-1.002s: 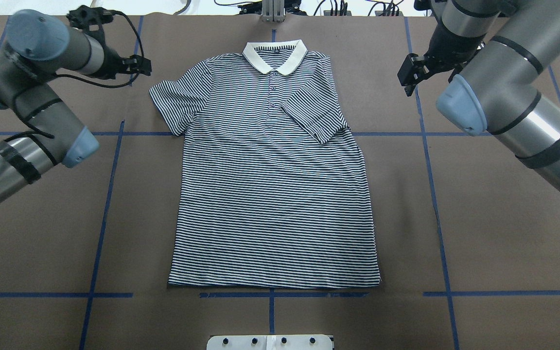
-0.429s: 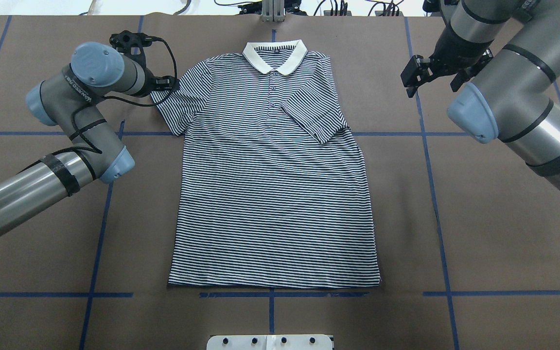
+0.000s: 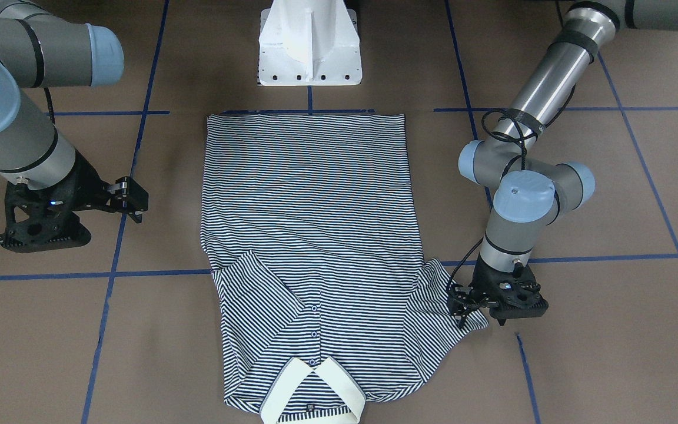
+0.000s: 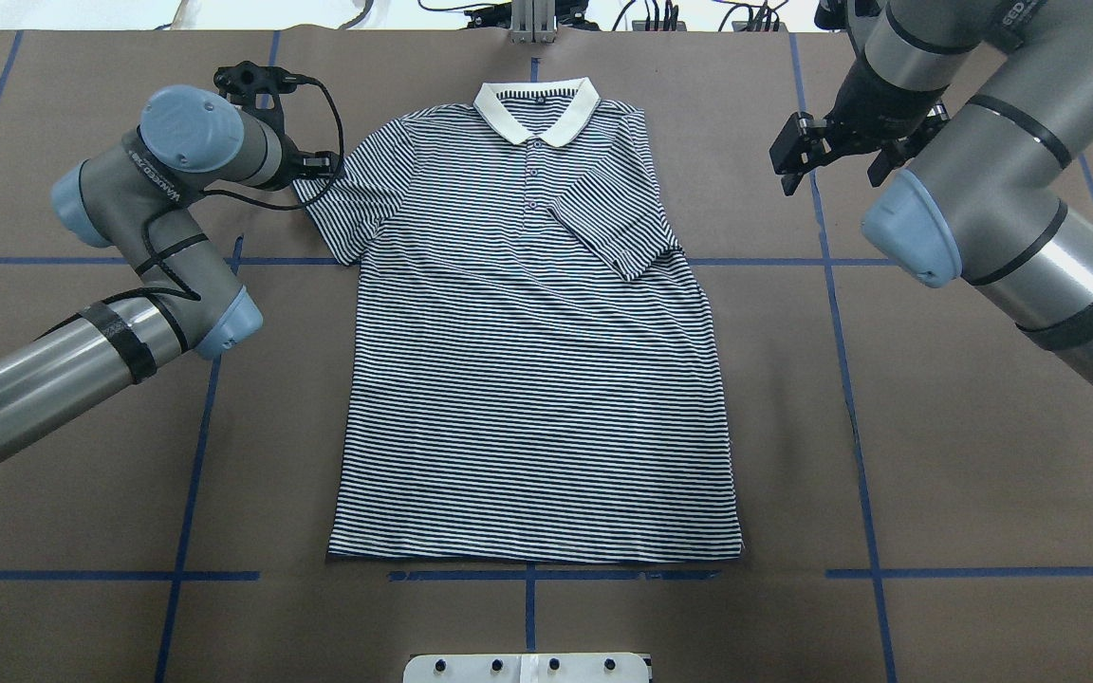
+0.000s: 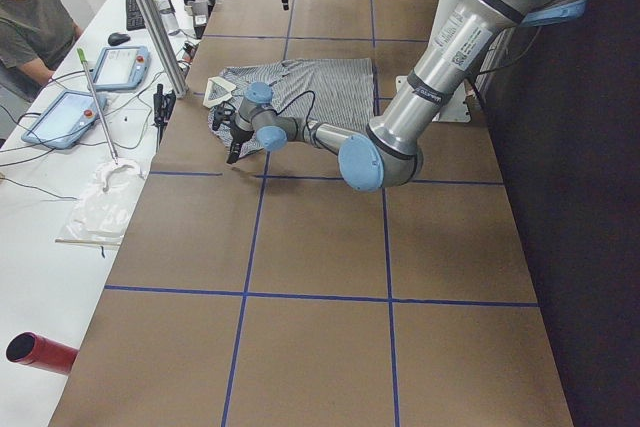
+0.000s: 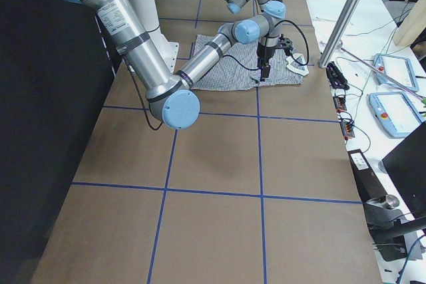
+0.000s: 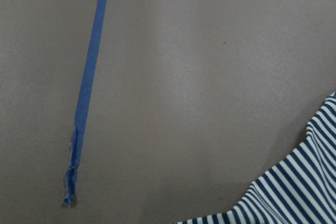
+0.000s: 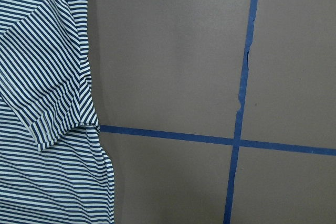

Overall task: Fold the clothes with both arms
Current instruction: 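Grasp the sleeve nearest the left gripper and fold it across the chest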

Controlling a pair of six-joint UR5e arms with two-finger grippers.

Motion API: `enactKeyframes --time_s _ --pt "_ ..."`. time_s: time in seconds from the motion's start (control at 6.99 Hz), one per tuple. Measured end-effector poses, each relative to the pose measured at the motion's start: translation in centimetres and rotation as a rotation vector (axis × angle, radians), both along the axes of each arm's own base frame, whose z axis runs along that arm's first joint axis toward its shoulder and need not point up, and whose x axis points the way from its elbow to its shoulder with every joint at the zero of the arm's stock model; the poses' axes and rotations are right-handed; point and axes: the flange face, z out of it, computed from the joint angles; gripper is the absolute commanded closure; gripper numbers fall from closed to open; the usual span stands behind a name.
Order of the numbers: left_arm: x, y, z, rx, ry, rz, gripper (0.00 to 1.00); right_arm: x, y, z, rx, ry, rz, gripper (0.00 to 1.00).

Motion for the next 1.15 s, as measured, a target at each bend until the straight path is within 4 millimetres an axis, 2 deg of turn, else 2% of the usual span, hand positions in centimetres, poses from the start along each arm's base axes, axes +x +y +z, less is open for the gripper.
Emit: enactKeyframes --time_s 0.43,0.57,1.0,1.15 --pt "0.1 0.0 0.1 -0.003 -0.005 0.003 0.8 -1.7 0.4 0.1 0.005 -0.022 0.012 0.0" --pt "0.1 -0.1 0.0 -0.004 -0.006 0.003 1.0 -2.1 0.5 0.2 0.006 -0.027 0.015 0.0" --pt "0.3 -0.3 -1.1 -0.025 -0.023 0.006 1.0 -2.5 0.6 0.3 0.007 -0.027 0.012 0.0" --pt "0.1 -0.1 -3.2 -0.047 -0.04 0.006 1.0 -2.7 0.6 0.4 0.007 -0.026 0.011 0.0"
